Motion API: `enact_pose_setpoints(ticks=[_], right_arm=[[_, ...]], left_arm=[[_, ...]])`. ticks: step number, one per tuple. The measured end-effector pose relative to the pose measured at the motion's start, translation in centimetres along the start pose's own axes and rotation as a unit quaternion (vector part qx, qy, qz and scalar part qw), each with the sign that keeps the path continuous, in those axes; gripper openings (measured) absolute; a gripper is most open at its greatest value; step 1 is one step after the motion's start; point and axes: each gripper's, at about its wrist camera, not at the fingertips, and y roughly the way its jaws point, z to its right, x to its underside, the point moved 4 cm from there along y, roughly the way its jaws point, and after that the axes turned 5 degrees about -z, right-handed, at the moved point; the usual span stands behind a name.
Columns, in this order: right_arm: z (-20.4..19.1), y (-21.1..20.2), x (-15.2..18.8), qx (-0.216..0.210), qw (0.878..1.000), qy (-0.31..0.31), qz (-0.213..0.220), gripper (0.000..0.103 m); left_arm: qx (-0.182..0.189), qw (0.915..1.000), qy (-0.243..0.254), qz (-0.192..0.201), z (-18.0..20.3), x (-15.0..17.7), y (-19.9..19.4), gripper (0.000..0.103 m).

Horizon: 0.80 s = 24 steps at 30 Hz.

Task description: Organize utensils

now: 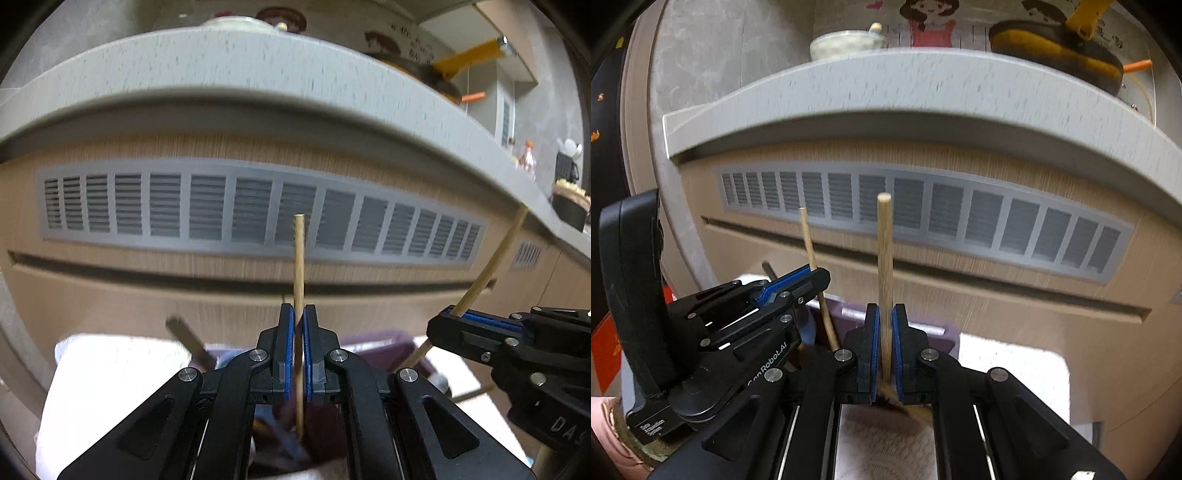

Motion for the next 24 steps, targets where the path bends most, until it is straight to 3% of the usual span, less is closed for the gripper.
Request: enact_pose_setpoints(ticks=[6,10,12,14,19,24], right_arm=[[0.1,0.7,1.4,0.0,1.0,0.015,-0.017,0.008],[-0.1,0.8,2.1,0.001,1.0,0.01,-0.029,0.008],[-0.3,0.6,2.7,0.0,0.999,0.008,-0.034,0.012],[0.1,0.1,3.1,0.001,0.999,0.015,-0.037,0.031],[0.5,-4.0,4.8,0.005,0.999,0.031,0.003,0.059],[1.2,-8.3,7.4,-0.002,0.998,0.058,0.025,0.059]], left_arm=[[-0.019,0.999,0.007,-0.041,0.3,1.5,-0.1,0.006],[-0.028,0.9984,0.006,-0.048,0.5,1.7,-1.3,0.012],[-0.034,0.9984,-0.001,-0.046,0.4,1.5,-2.4,0.024],[-0.041,0.9982,-0.007,-0.042,0.3,0.8,-3.4,0.046],[-0.075,0.9971,-0.007,-0.014,-0.5,0.9,-8.1,0.062],[-0.086,0.9959,-0.027,-0.005,-1.1,2.3,-12.6,0.079]])
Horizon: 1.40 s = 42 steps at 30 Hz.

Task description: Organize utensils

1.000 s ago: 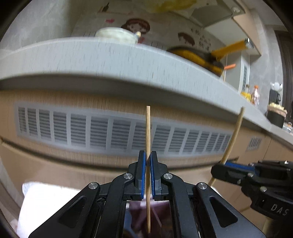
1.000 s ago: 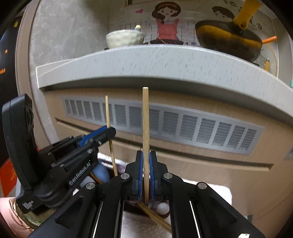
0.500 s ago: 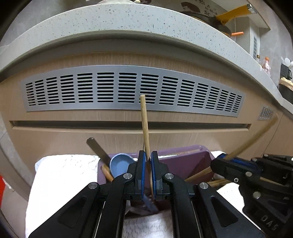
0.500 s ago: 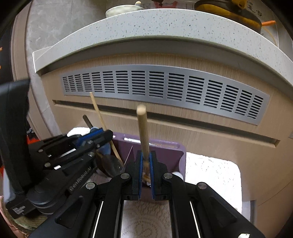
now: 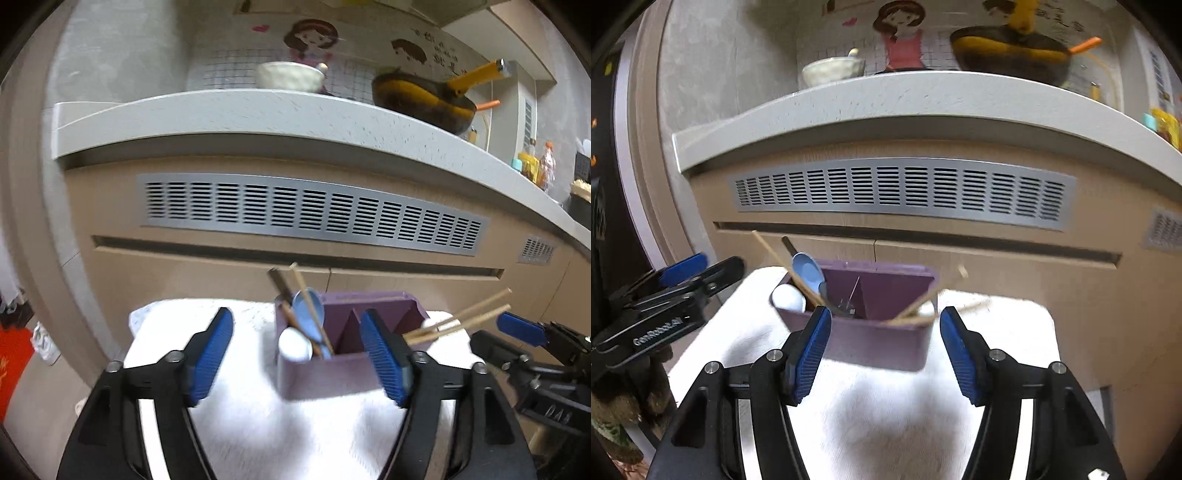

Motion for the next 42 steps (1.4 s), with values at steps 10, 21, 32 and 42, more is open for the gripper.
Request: enact_pose_setpoints(ticks=[10,21,32,42], right_arm=[[-0.5,-5.7,6.6,-0.018,0.999,0.041,-0.008,0.076],[-0.5,-10.9,12.2,0.062,0.997,0.032,0.034,0.096],[0.3,-11.3,13.0,0.08,0.996,0.033,0.032,0.096],[0.4,-11.2,13.1,0.081,0.996,0.03,0.031,0.097]], left_arm=[[-0.018,0.999,0.039,-0.012,1.1,7.3,-7.6,0.103],[-0.053,0.9976,0.044,0.0,3.0,12.0,-12.9,0.103],[-0.049,0.9979,0.04,-0.009,3.3,12.7,-13.9,0.103],[-0.048,0.998,0.039,-0.013,3.1,12.9,-13.7,0.103]])
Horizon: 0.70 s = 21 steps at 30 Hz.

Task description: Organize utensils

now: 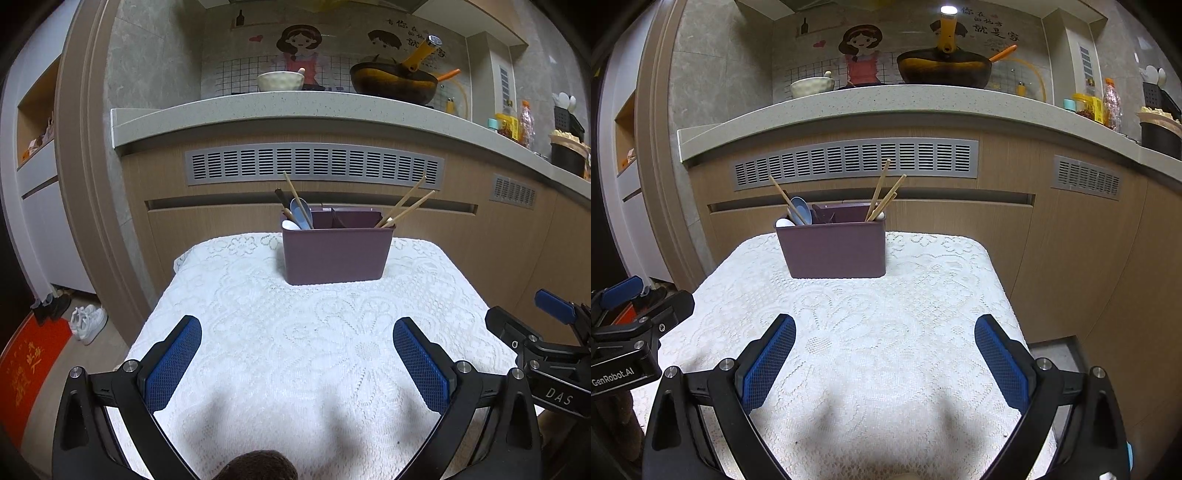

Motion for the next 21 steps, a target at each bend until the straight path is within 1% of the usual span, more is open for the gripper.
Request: enact_pose_setpoints(ticks=[21], right_arm=[[-0.04,0.06,-0.08,-0.003,1.0,-0.002,0.001,0.098]], left_arm=[[0.005,1.0,-0.002,-0.004,0.09,0.16,0.16,0.103]])
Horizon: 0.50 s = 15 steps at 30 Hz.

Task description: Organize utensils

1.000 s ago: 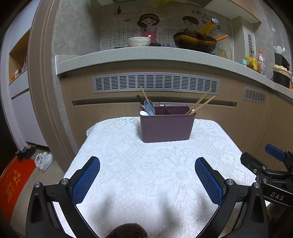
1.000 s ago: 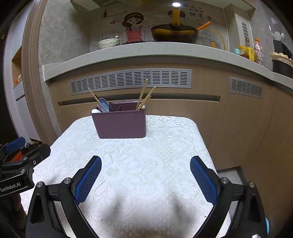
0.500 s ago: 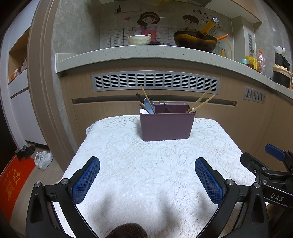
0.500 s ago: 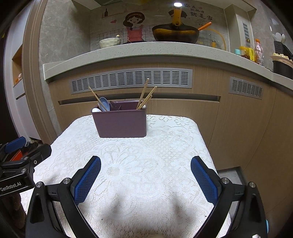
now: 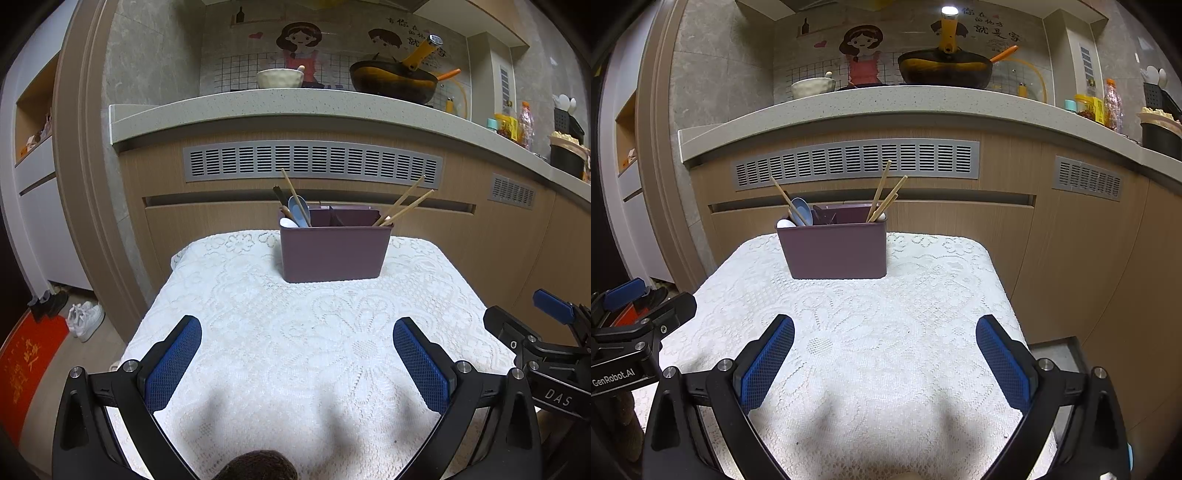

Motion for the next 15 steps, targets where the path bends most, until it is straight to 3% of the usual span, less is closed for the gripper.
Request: enact_pose_setpoints(ticks=[15], right_arm=[[-0.01,-0.27,-0.17,0.0,1.0,0.001,0.002,0.098]], left_arm=[[0.0,1.0,0.0,-0.002,-0.02,-0.02,-0.01,0.103]])
